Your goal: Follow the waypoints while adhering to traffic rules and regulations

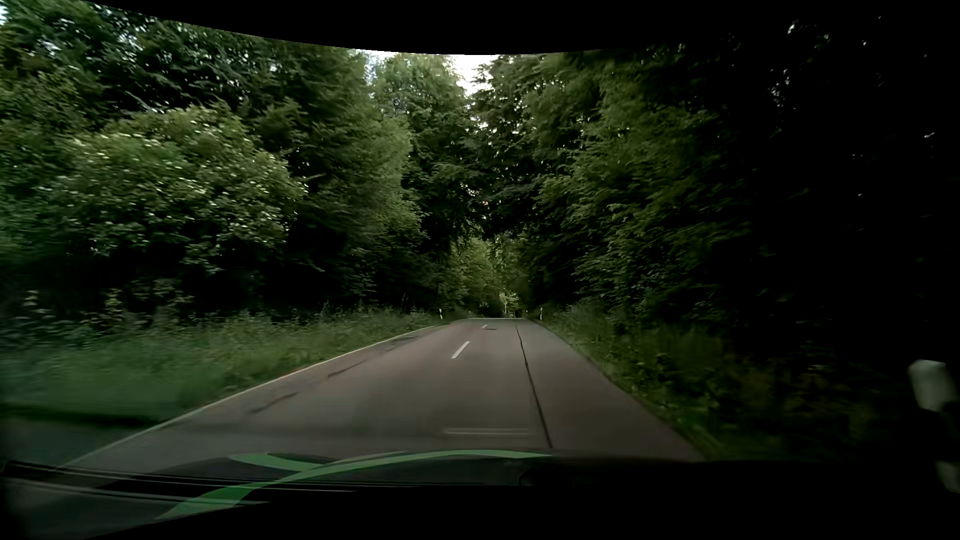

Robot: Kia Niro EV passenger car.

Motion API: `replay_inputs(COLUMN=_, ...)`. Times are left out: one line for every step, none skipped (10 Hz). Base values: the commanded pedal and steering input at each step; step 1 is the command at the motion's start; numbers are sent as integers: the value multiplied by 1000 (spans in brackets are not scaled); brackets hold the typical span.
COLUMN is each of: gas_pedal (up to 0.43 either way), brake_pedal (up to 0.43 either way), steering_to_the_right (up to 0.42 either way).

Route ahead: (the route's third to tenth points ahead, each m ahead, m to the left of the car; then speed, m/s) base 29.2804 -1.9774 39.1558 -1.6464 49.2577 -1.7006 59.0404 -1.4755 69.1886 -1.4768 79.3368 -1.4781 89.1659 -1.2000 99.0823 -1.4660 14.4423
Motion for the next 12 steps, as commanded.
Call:
replay_inputs(gas_pedal=130, brake_pedal=0, steering_to_the_right=1)
replay_inputs(gas_pedal=130, brake_pedal=0, steering_to_the_right=2)
replay_inputs(gas_pedal=130, brake_pedal=0, steering_to_the_right=1)
replay_inputs(gas_pedal=130, brake_pedal=0, steering_to_the_right=1)
replay_inputs(gas_pedal=130, brake_pedal=0, steering_to_the_right=2)
replay_inputs(gas_pedal=130, brake_pedal=0, steering_to_the_right=2)
replay_inputs(gas_pedal=130, brake_pedal=0, steering_to_the_right=2)
replay_inputs(gas_pedal=130, brake_pedal=0, steering_to_the_right=1)
replay_inputs(gas_pedal=118, brake_pedal=0, steering_to_the_right=1)
replay_inputs(gas_pedal=98, brake_pedal=0, steering_to_the_right=0)
replay_inputs(gas_pedal=87, brake_pedal=0, steering_to_the_right=-2)
replay_inputs(gas_pedal=67, brake_pedal=0, steering_to_the_right=-3)
